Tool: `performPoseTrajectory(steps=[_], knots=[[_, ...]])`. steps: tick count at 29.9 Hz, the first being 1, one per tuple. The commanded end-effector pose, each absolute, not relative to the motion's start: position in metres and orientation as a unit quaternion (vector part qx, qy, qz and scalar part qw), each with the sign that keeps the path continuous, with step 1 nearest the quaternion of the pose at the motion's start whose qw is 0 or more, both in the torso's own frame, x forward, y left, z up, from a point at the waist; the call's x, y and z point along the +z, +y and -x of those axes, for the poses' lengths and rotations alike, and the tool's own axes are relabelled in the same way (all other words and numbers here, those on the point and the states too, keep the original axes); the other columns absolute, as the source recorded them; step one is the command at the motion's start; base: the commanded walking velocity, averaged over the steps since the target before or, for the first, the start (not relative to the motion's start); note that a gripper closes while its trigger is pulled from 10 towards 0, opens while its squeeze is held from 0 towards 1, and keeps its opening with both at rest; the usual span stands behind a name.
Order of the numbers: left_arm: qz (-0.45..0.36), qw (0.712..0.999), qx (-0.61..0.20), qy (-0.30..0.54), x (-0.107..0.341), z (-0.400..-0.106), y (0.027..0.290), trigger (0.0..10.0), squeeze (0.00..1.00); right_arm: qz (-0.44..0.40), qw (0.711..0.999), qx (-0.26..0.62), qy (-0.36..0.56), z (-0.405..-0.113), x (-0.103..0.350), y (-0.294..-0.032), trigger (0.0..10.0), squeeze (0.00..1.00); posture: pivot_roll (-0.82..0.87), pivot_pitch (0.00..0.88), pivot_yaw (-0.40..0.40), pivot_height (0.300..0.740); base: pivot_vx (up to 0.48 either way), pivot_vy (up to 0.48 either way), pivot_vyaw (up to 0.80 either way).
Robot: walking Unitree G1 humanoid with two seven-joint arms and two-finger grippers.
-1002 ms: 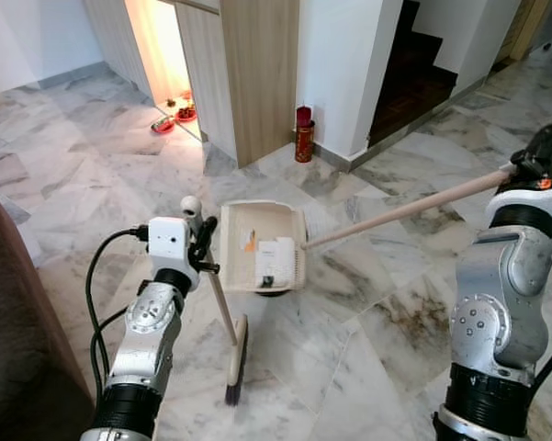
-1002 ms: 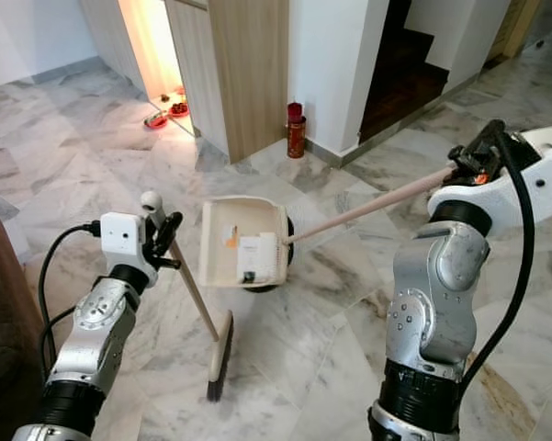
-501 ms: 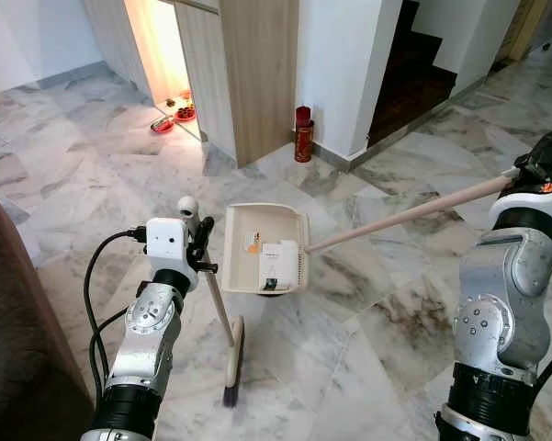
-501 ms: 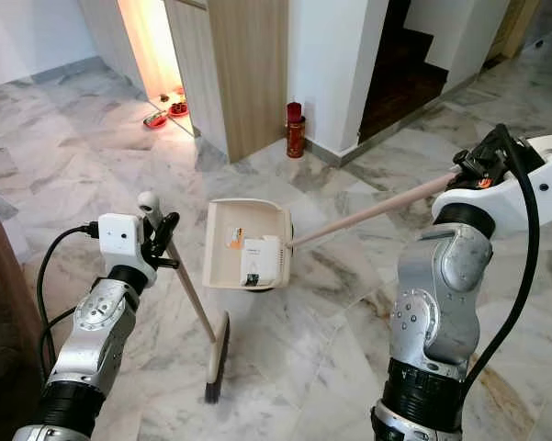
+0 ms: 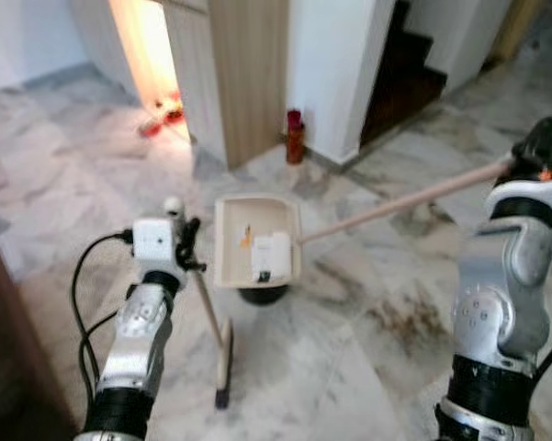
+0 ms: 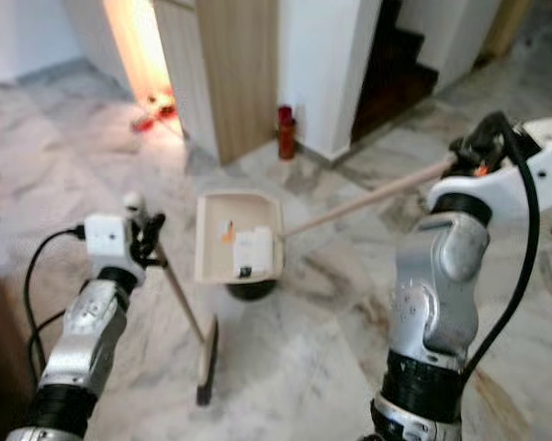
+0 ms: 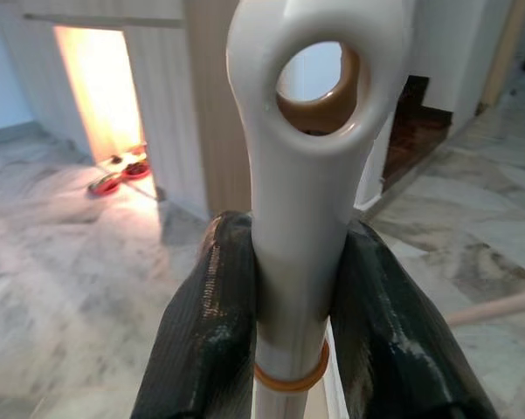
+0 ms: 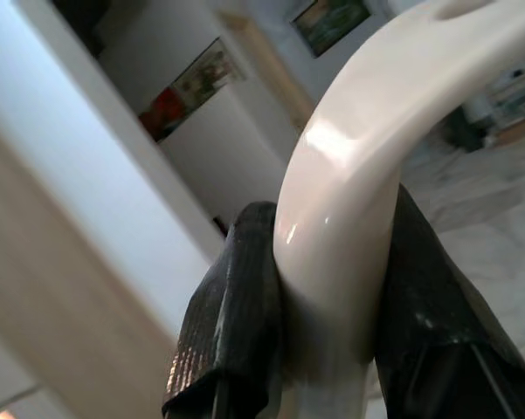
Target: Sweep floor
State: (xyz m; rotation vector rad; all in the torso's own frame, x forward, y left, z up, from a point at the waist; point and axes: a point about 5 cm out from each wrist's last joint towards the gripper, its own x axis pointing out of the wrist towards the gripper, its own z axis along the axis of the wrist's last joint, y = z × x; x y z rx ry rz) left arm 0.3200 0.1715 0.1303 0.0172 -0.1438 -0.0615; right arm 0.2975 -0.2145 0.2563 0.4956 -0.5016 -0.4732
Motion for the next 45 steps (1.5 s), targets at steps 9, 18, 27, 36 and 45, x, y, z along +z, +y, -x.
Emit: performPoseTrajectory(steps=[9, 18, 27, 36, 45], knots=[[-0.019, 0.994, -0.031, -0.106, 0.1435, -0.3212, 0.1679, 10.0, 0.0, -0.252, 0.904, -0.217, -0.268, -0.2959, 0.2682, -0.2143, 10.0, 0.0, 0.02, 0.0, 0.013, 0.74, 0.438, 0.0, 0.0], [-0.01, 0.993, -0.041, -0.113, 0.1445, -0.3183, 0.1649, 10.0, 0.0, -0.252, 0.907, -0.205, -0.268, -0.2976, 0.2701, -0.2107, 10.0, 0.0, 0.02, 0.0, 0.01, 0.74, 0.258, 0.0, 0.0], [-0.014, 0.994, -0.037, -0.103, 0.1404, -0.317, 0.1671, 10.0, 0.0, -0.253, 0.908, -0.203, -0.267, -0.2981, 0.2703, -0.21, 10.0, 0.0, 0.02, 0.0, 0.008, 0.74, 0.0, 0.0, 0.0], [-0.018, 0.995, -0.035, -0.097, 0.1371, -0.3143, 0.1697, 10.0, 0.0, -0.253, 0.909, -0.202, -0.263, -0.2988, 0.269, -0.209, 10.0, 0.0, 0.02, 0.0, 0.005, 0.74, 0.0, 0.0, 0.0], [-0.023, 0.995, -0.029, -0.092, 0.1353, -0.3143, 0.1717, 10.0, 0.0, -0.252, 0.911, -0.198, -0.261, -0.2994, 0.2688, -0.2083, 10.0, 0.0, 0.02, 0.0, 0.005, 0.74, 0.057, 0.0, 0.0]])
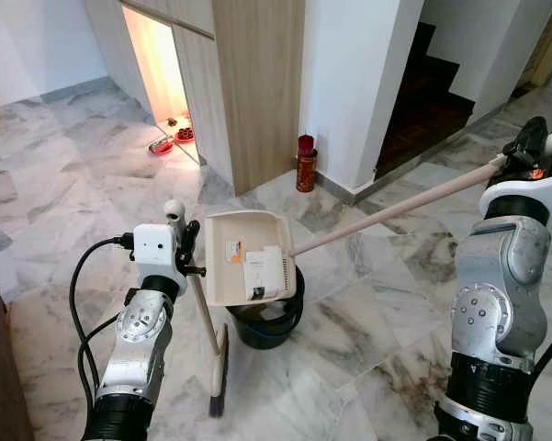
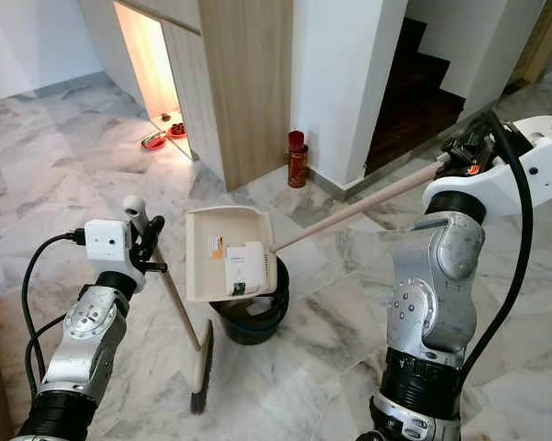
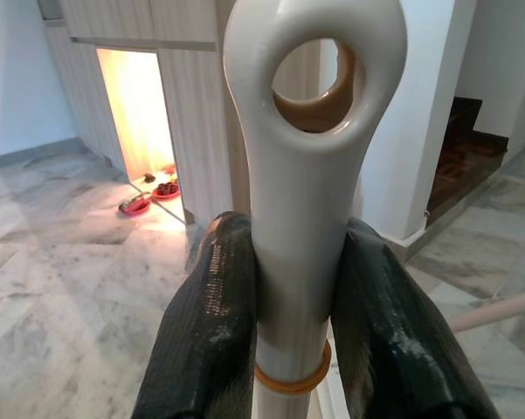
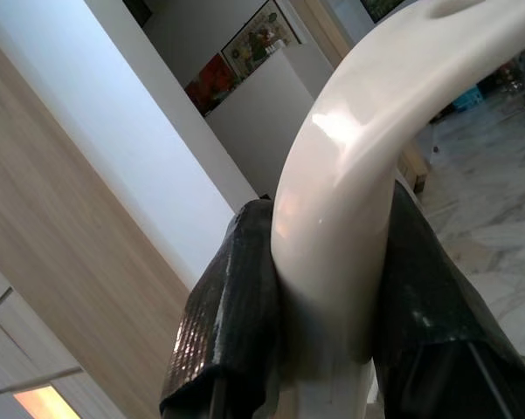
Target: Sweep floor
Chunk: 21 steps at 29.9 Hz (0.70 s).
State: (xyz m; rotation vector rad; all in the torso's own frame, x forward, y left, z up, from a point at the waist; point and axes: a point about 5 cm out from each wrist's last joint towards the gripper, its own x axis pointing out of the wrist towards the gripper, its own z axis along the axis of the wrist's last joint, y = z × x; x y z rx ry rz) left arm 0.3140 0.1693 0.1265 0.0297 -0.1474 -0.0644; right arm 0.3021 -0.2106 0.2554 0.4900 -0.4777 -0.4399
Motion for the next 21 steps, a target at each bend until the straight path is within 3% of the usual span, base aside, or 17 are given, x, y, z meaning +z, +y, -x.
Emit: performPoseTrajectory(steps=[1, 21], knots=[[-0.025, 0.995, -0.026, -0.09, 0.1348, -0.3143, 0.1732, 10.0, 0.0, -0.253, 0.911, -0.198, -0.26, -0.2995, 0.2687, -0.2082, 10.0, 0.0, 0.02, 0.0, 0.005, 0.74, 0.285, 0.0, 0.0], [-0.027, 0.995, -0.022, -0.092, 0.136, -0.3152, 0.1744, 10.0, 0.0, -0.253, 0.912, -0.195, -0.258, -0.3003, 0.2681, -0.2074, 10.0, 0.0, 0.02, 0.0, 0.003, 0.74, 0.336, 0.0, 0.0]])
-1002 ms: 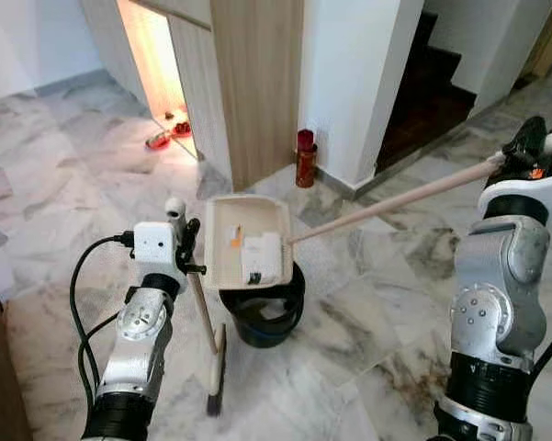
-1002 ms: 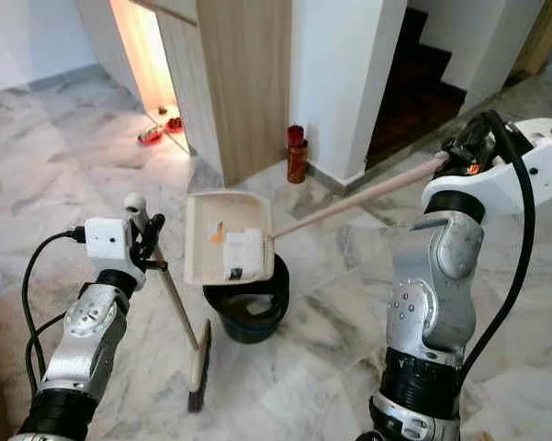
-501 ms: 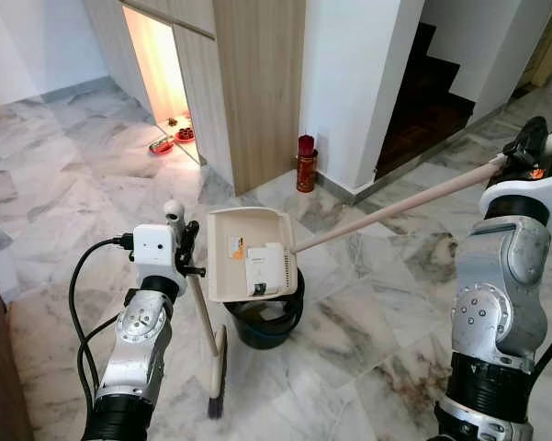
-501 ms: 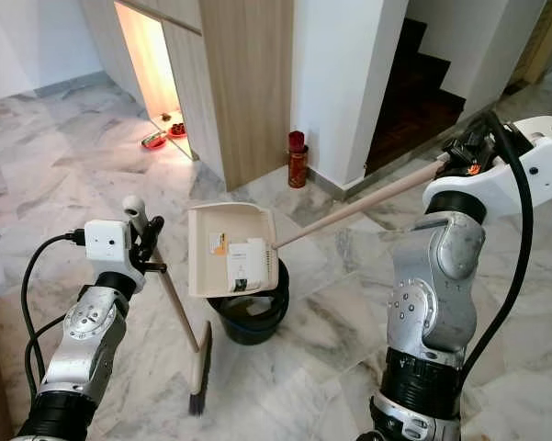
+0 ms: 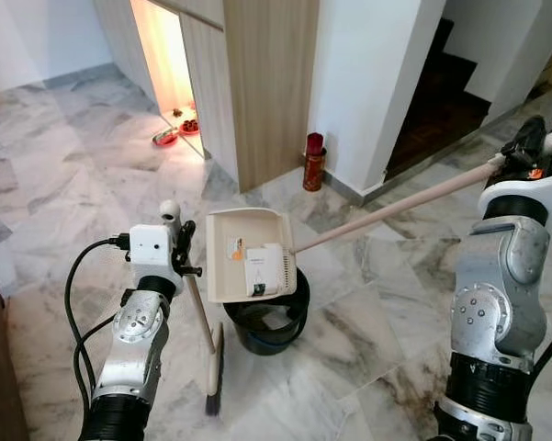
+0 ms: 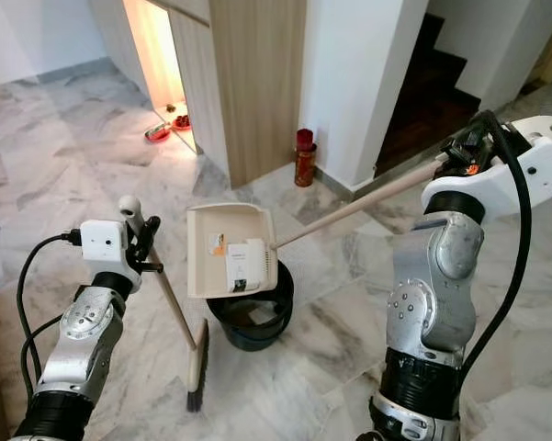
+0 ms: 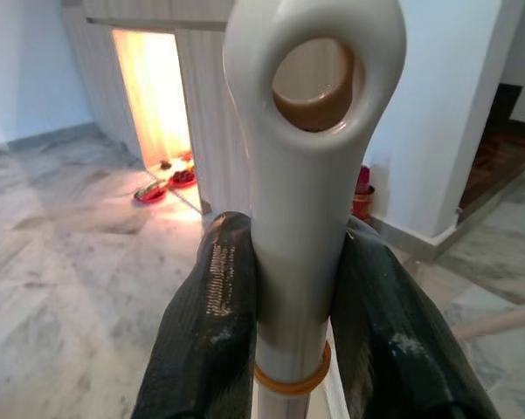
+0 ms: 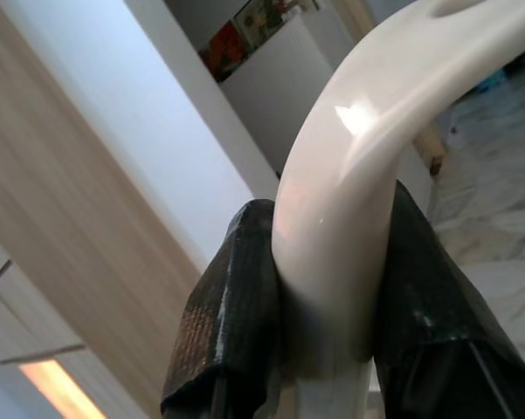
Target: Sweep floor
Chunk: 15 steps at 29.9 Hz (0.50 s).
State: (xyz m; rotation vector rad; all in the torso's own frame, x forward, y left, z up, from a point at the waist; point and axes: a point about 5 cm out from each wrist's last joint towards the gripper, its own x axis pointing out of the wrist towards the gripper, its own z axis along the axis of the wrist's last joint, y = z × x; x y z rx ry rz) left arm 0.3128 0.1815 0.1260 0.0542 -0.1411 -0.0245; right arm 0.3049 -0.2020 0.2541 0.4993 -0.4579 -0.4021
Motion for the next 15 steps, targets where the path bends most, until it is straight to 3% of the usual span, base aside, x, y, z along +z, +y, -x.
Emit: performPoseTrajectory(steps=[1, 7, 15], knots=[[-0.027, 0.995, -0.022, -0.092, 0.136, -0.3151, 0.1744, 10.0, 0.0, -0.253, 0.912, -0.195, -0.257, -0.3004, 0.2679, -0.2073, 10.0, 0.0, 0.02, 0.0, 0.003, 0.74, 0.345, 0.0, 0.0], [-0.026, 0.995, -0.022, -0.093, 0.1359, -0.3146, 0.174, 10.0, 0.0, -0.254, 0.913, -0.192, -0.257, -0.3004, 0.2681, -0.207, 10.0, 0.0, 0.02, 0.0, 0.002, 0.74, 0.33, 0.0, 0.0], [-0.026, 0.995, -0.023, -0.092, 0.135, -0.314, 0.1734, 10.0, 0.0, -0.248, 0.917, -0.179, -0.255, -0.301, 0.2688, -0.2046, 10.0, 0.0, 0.02, 0.0, 0.002, 0.74, 0.0, 0.0, 0.0]])
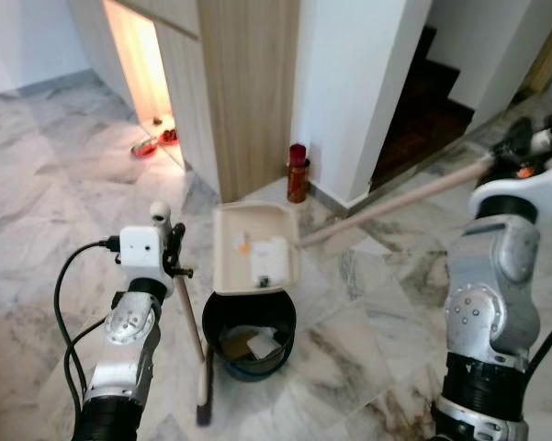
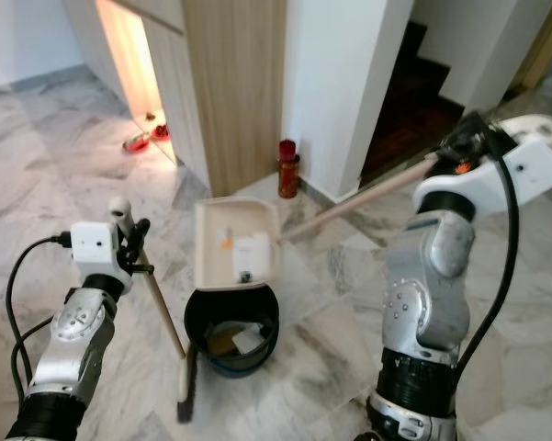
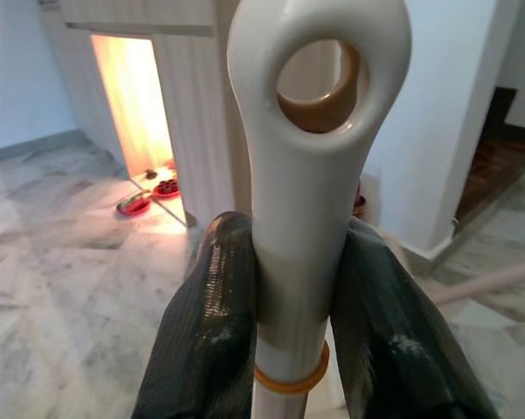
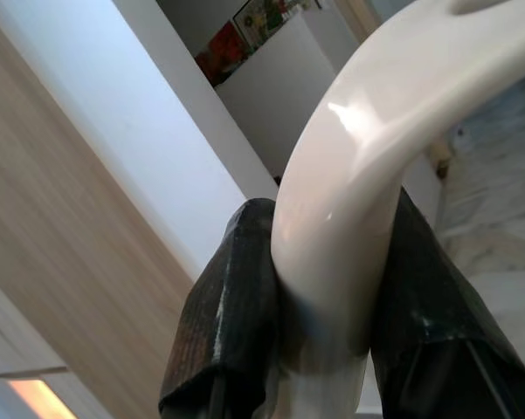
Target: Sweep floor
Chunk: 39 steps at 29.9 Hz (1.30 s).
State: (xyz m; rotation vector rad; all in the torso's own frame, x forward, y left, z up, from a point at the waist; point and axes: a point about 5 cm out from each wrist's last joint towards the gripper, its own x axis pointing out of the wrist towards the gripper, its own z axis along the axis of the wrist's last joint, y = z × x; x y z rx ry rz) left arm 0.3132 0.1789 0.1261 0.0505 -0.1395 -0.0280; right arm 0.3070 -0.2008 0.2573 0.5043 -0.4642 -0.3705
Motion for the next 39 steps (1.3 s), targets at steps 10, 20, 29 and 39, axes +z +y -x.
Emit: performPoseTrajectory(steps=[10, 20, 29, 39], knots=[[-0.027, 0.995, -0.024, -0.09, 0.134, -0.314, 0.174, 10.0, 0.0, -0.179, 0.931, -0.12, -0.296, -0.299, 0.286, -0.183, 10.0, 0.0, 0.02, 0.0, 0.002, 0.74, 0.0, 0.0, 0.0], [-0.025, 0.995, -0.025, -0.09, 0.133, -0.313, 0.172, 10.0, 0.0, -0.158, 0.93, -0.074, -0.324, -0.295, 0.294, -0.155, 10.0, 0.0, 0.01, 0.0, 0.0, 0.74, 0.0, 0.0, 0.0], [-0.034, 0.994, -0.037, -0.092, 0.132, -0.313, 0.168, 10.0, 0.0, -0.13, 0.925, -0.001, -0.356, -0.288, 0.305, -0.117, 10.0, 0.0, 0.01, 0.0, -0.003, 0.74, 0.0, 0.0, 0.0], [-0.032, 0.994, -0.039, -0.094, 0.133, -0.313, 0.166, 10.0, 0.0, -0.073, 0.916, 0.058, -0.389, -0.276, 0.307, -0.09, 10.0, 0.0, 0.01, 0.0, -0.004, 0.74, 0.0, 0.0, 0.0]])
